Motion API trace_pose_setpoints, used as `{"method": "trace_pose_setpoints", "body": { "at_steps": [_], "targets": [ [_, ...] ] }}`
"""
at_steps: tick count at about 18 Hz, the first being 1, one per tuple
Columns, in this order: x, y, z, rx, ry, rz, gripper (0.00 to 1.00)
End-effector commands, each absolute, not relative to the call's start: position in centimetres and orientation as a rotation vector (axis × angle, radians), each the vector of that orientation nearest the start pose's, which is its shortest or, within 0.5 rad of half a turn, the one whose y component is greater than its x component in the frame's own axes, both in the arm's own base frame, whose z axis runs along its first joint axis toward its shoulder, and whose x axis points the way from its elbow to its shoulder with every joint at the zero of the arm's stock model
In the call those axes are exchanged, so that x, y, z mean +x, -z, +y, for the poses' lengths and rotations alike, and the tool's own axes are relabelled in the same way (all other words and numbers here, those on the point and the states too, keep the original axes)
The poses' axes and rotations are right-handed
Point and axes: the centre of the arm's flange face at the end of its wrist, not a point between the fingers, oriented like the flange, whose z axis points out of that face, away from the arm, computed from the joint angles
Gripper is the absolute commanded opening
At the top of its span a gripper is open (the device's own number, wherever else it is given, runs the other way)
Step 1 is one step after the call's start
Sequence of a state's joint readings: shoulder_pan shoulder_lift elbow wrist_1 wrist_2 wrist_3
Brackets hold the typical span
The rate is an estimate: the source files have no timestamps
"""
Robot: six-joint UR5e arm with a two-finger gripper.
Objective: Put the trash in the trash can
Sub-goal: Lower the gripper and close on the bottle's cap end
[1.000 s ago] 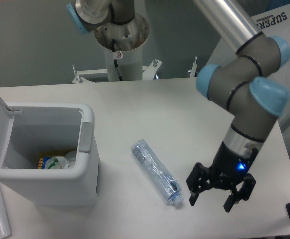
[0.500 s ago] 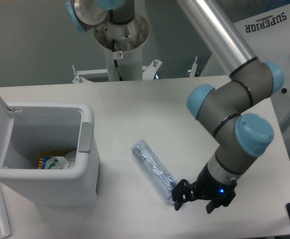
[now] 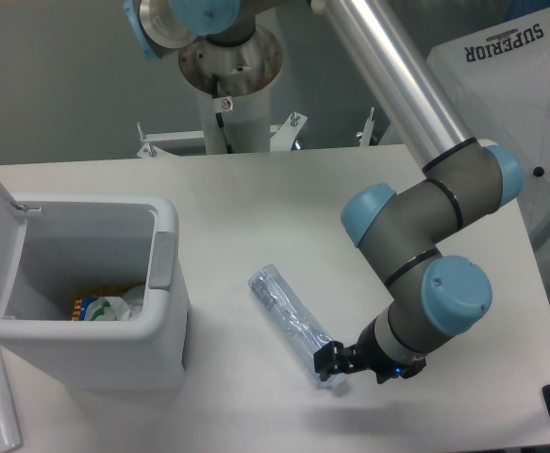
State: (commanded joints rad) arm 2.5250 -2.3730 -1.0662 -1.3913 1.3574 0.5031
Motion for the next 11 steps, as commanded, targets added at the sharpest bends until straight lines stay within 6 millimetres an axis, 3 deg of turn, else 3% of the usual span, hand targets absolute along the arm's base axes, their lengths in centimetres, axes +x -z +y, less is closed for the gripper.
{"method": "trace_pose_setpoints", "body": {
  "at_steps": [6, 8, 11],
  "targets": [
    [-54.0, -22.3, 57.6, -2.960, 0.315, -0.860, 1.00],
    [-53.9, -22.1, 58.0, -2.951, 0.313, -0.893, 0.93],
    [-53.9, -21.5, 58.6, -2.945, 0.311, -0.939, 0.92]
  ]
}}
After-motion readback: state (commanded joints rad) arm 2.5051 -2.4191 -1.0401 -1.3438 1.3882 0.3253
